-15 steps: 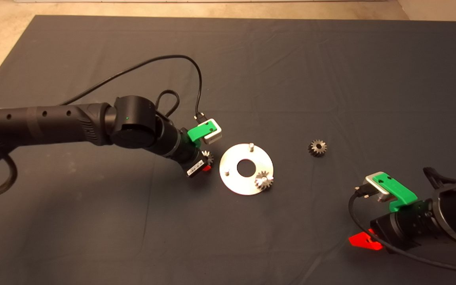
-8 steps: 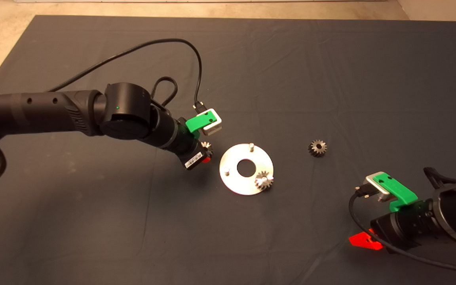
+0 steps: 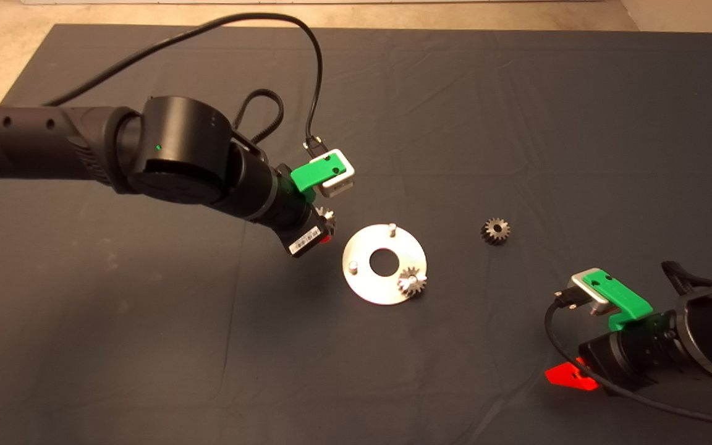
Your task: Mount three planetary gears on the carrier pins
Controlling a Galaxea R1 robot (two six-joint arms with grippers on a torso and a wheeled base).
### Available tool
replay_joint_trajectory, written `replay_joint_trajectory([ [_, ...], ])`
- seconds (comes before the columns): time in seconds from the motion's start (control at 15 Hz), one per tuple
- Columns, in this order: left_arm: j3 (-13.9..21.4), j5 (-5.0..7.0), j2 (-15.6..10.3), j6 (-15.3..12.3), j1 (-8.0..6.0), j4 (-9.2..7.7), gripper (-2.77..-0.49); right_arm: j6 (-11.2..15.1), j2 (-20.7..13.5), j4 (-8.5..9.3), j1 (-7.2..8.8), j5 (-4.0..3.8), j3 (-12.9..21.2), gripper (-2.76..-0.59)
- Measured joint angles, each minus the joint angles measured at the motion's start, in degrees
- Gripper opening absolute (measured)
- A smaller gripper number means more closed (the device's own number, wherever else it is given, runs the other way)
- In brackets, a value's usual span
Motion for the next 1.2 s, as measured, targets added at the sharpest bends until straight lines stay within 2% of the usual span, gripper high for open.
replay_joint_trajectory([
  [0.13, 0.9, 0.09, 0.0, -0.3, 0.00, 0.02, -2.56, 0.0, 0.0, 0.02, 0.01, -0.02, 0.0, -0.76],
  [0.47, 3.4, 0.33, 0.4, -3.7, 0.00, 0.10, -2.56, 0.0, 0.0, 0.02, 0.30, -0.02, 0.0, -0.76],
  [0.73, 3.7, 0.47, 1.7, -5.9, 0.04, 1.97, -2.56, 0.0, 0.0, 0.02, 0.61, -0.02, 0.0, -0.76],
  [1.07, 3.7, 0.46, 3.5, -5.9, 0.35, 3.06, -2.56, 0.0, 0.0, 0.02, 0.61, -0.02, 0.0, -0.76],
  [1.2, 3.7, 0.49, 3.5, -5.9, 1.19, 3.30, -2.56, 0.0, 0.0, 0.02, 0.63, 0.00, 0.0, -0.76],
])
